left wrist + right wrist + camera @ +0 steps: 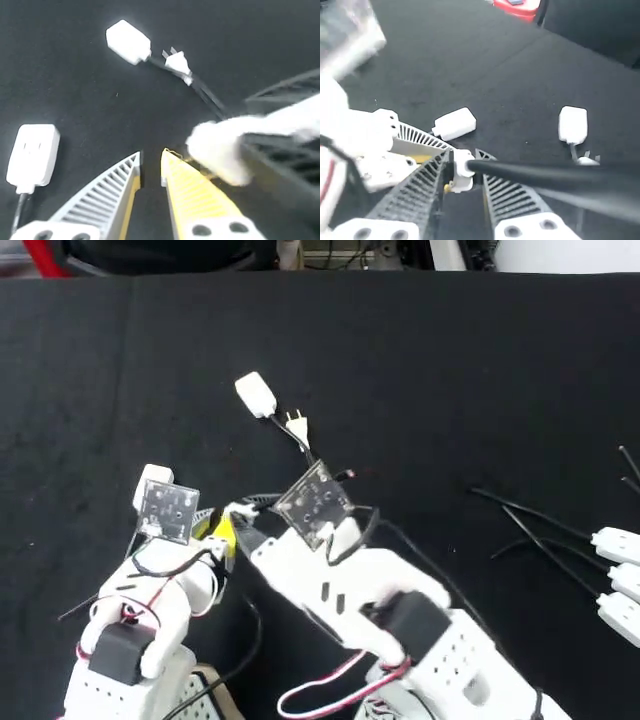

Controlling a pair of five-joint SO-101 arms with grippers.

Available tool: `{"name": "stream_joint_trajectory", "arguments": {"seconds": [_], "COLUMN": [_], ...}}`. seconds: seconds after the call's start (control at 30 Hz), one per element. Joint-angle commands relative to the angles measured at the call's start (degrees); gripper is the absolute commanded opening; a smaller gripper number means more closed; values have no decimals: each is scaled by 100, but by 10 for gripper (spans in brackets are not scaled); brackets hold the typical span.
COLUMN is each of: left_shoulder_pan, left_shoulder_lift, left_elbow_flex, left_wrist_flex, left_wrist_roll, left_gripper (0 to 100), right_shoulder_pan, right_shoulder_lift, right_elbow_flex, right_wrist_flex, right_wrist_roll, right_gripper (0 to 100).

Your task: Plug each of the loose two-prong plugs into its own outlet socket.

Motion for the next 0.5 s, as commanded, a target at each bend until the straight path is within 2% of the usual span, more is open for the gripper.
{"name": "stream_joint_trajectory", "arguments": {"seconds": [0.0,0.23,0.33,0.47], "left_shoulder_pan": [57,4,-338,-927], "left_shoulder_lift": [-26,-26,-26,-18], "left_elbow_flex": [-31,-31,-92,-57], "left_wrist_flex": [-255,-281,-360,-642], "left_wrist_roll": [158,158,290,448], "left_gripper": [91,91,91,110], "right_shoulder_pan": [-79,-79,-79,-88], "right_shoulder_lift": [84,84,119,119], "right_elbow_flex": [119,119,119,-251], "right_wrist_flex": [-563,-554,-466,281], "right_wrist_roll": [-404,-440,-448,-448], "right_gripper": [11,11,11,11]}}
